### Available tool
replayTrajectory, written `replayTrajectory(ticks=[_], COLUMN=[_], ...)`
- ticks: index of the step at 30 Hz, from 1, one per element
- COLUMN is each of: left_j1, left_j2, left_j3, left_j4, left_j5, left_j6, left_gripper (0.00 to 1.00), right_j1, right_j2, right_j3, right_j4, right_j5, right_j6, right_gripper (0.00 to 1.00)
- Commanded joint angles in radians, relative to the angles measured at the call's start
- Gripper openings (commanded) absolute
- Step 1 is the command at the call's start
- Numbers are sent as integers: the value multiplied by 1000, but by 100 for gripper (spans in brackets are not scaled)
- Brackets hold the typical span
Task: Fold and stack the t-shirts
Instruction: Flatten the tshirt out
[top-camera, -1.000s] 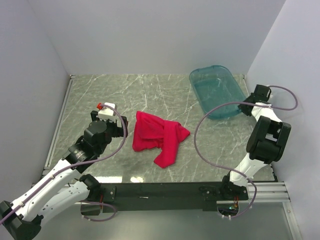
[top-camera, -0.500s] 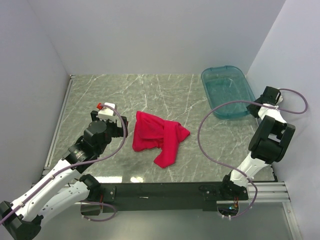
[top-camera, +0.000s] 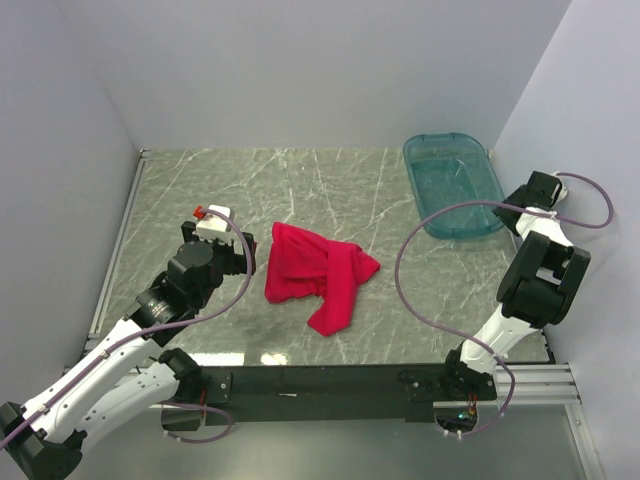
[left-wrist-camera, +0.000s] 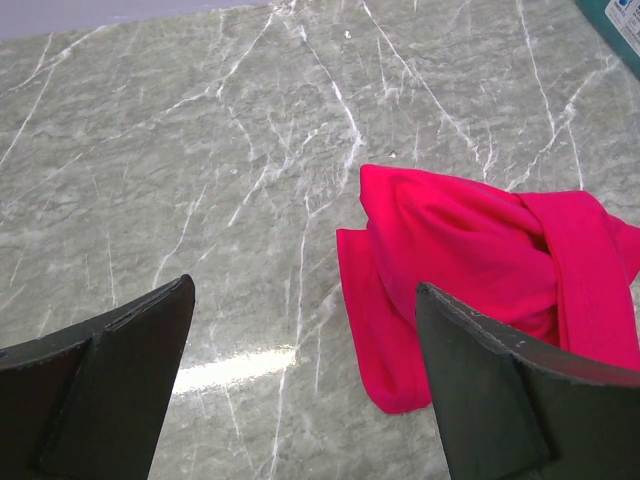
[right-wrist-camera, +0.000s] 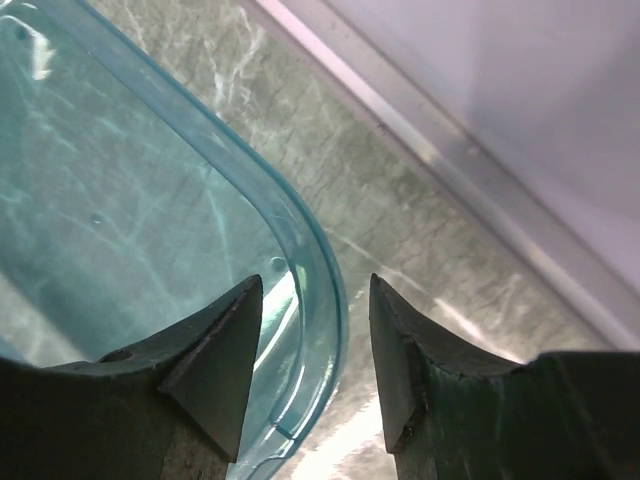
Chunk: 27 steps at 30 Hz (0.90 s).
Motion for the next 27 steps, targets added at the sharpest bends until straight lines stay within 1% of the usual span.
replayTrajectory(ticks=[1,3,7,9,10,11,12,13,14,15,16,17,18,19,21,23,24,25,26,27], left_j1=[4,4,4,4,4,4,4,4,4,4,4,4,4,4,4,4,4,4,4,4], left_j2=[-10,-12,-13,-12,-12,-13,-12,-12,-15,-13,-13,-15,-16,-19,-27,-30,-33,-33,-35,-36], left_j3=[3,3,3,3,3,5,5,5,5,5,5,5,5,3,5,2,0,2,2,2], left_j4=[32,32,34,35,37,37,35,35,35,37,37,35,32,32,31,31,29,28,28,28], left_j5=[15,15,18,24,23,24,26,26,27,29,29,27,27,27,26,24,21,18,17,17], left_j6=[-14,-14,-14,-12,-12,-12,-12,-12,-12,-11,-12,-12,-14,-15,-17,-17,-17,-17,-17,-15], left_gripper=[97,97,97,97,97,97,97,97,97,97,97,97,97,97,97,97,97,97,97,97], right_j1=[14,20,45,77,94,111,155,177,203,224,271,296,324,389,445,514,528,540,559,565], right_j2=[-70,-102,-182,-239,-262,-302,-320,-329,-337,-337,-337,-331,-322,-308,-227,-128,-94,-58,16,52], right_j3=[26,15,-29,-51,-58,-70,-71,-61,-26,-15,-9,-6,-9,-5,53,139,171,243,286,323], right_j4=[46,43,54,46,40,34,-7,-62,-125,-223,-252,-266,-250,-247,-239,-231,-227,-234,-250,-285], right_j5=[90,113,149,152,144,112,60,-9,-228,-312,-383,-449,-474,-464,-392,-320,-202,-157,-105,-66], right_j6=[-102,-126,-229,-266,-313,-352,-395,-554,-637,-707,-808,-840,-849,-846,-811,-730,-696,-635,-610,-581], right_gripper=[54,54,55,55,55,56,57,59,59,59,59,60,62,62,63,63,63,63,63,63])
